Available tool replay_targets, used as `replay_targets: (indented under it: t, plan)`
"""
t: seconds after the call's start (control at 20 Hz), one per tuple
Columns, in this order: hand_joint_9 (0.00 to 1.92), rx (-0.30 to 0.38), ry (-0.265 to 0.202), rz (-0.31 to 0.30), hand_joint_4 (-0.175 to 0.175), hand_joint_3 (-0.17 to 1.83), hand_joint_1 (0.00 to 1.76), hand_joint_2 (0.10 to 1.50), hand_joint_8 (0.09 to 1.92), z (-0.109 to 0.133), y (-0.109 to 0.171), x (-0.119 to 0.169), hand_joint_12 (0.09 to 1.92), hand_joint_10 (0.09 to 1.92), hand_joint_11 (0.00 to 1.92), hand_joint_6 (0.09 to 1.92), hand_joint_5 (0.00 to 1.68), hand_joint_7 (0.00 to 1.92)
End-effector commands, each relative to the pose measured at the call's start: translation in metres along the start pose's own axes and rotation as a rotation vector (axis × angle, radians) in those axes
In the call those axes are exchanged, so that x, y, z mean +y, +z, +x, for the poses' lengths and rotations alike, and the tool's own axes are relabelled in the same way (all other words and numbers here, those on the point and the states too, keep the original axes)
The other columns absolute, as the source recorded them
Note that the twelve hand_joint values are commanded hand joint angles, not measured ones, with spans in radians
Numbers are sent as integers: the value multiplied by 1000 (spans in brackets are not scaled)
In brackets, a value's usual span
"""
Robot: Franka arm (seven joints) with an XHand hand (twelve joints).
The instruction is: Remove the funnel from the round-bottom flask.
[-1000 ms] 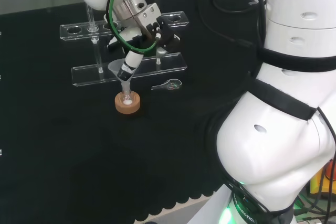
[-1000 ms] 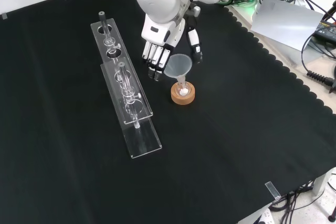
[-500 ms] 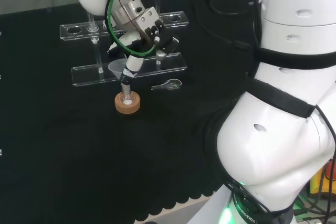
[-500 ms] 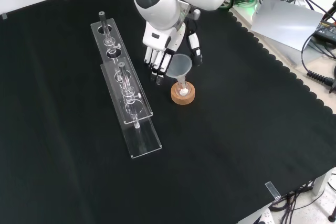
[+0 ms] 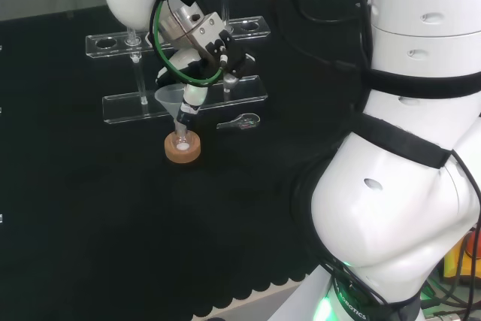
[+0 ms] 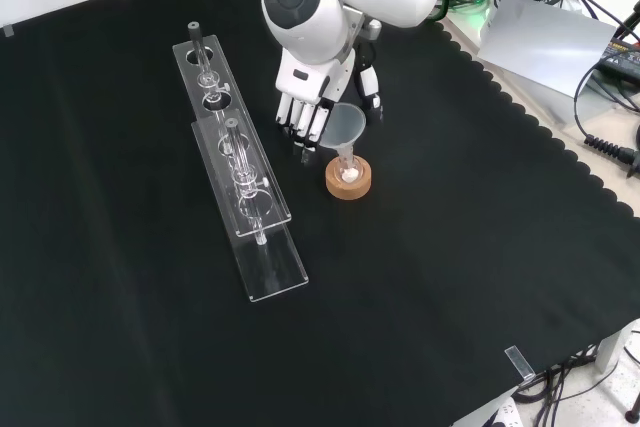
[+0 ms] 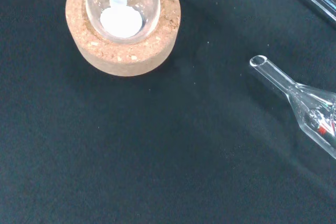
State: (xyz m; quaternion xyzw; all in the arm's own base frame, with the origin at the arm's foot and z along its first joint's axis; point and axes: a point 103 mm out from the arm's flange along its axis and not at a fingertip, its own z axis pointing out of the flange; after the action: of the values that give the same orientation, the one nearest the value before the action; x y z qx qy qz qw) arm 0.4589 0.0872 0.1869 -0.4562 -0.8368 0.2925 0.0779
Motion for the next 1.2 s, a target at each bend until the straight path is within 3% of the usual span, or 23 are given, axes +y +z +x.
replay_targets:
  t: [0.05,0.45,0.6,0.75,0.95,1.2]
  plan:
    - [690,-13,-4,-17,-23,195,669,801,660,2,-2,0,1335,575,358,87,342,313]
    - [856,-32,3,-62,-28,303,718,769,654,4,-8,-3,1286,525,461,87,469,524]
    - [1029,-42,21,-86,-46,364,763,755,681,5,-11,-5,1181,501,651,87,581,716]
    - [1179,-56,27,-95,-58,412,809,749,691,4,-15,-7,1066,419,811,211,686,821]
    - [1263,-61,33,-124,-64,457,833,735,705,2,-25,-15,1026,329,872,504,630,847]
    - [1260,-69,38,-149,-65,466,835,732,709,0,-40,-26,1022,313,872,571,613,842]
